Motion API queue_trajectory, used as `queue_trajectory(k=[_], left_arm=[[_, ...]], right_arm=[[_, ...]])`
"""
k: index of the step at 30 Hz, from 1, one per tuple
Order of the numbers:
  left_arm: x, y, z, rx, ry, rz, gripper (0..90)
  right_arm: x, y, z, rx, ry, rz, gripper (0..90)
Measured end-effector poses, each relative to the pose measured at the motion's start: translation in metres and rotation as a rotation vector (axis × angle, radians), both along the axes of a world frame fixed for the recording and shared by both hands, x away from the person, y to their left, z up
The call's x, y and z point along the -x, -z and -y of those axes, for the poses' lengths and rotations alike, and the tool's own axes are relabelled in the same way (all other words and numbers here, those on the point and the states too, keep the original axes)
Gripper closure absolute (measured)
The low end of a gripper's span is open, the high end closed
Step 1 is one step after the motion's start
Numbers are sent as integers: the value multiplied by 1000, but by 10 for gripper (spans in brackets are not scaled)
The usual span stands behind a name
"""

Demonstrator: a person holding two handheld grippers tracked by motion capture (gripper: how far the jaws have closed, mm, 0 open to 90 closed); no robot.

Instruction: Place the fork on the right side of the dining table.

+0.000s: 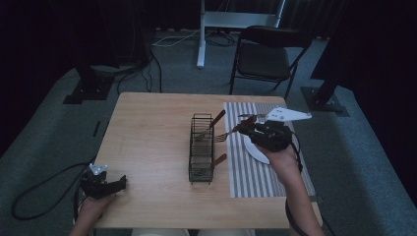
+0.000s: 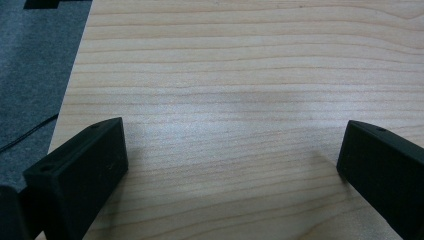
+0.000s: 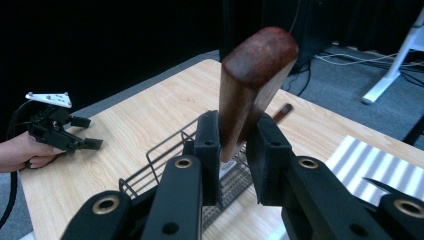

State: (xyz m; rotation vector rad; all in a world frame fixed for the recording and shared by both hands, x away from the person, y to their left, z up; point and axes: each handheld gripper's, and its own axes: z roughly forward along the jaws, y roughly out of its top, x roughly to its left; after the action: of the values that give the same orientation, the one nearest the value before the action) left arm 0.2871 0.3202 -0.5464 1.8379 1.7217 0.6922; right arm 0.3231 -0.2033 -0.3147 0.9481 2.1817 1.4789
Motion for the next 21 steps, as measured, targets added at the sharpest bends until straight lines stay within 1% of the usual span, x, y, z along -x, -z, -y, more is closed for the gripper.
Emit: queue_trajectory(k=[2,3,4,5,6,7,8,9,10,11,13,15,16,17,18,19,20,21], left_arm=[[0,0,0,1,-2,2,2],[0,0,0,2,-3,3,2],[0,0,0,2,-3,3,2],[0,0,0,1,-2,2,2],[0,0,0,1,-2,2,2],[0,0,0,1,-2,3,2],[0,0,0,0,-1,2,2],[0,0,0,2,-2,2,2],[0,0,0,2,-2,2,2],[0,0,0,3,-3,3,2],[0,0,0,3,-3,3,2],[0,0,0,2,-3,3,2],[0,0,0,2,-3,3,2],[0,0,0,2,-3,3,2],[0,0,0,2,-3,3,2],[0,0,0,2,-3,3,2],[0,0,0,2,-3,3,2],[0,0,0,2,-3,3,2]], right_arm=[[6,4,16,6,26,-7,762],[7,7,20,2,33,-11,762],[7,7,20,2,33,-11,762],[11,14,30,3,48,-26,762],[11,14,30,3,48,-26,762],[14,21,37,9,63,-39,762],[14,21,37,9,63,-39,762],[16,31,44,11,74,-60,762],[16,31,44,11,74,-60,762],[18,43,52,8,87,-83,762],[20,53,57,1,94,-101,762],[22,64,62,4,106,-118,762],[22,64,62,4,106,-118,762],[25,76,67,4,123,-140,762],[25,76,67,4,123,-140,762],[26,83,69,2,132,-152,762],[27,95,73,0,139,-173,762],[28,101,75,-4,144,-186,762]])
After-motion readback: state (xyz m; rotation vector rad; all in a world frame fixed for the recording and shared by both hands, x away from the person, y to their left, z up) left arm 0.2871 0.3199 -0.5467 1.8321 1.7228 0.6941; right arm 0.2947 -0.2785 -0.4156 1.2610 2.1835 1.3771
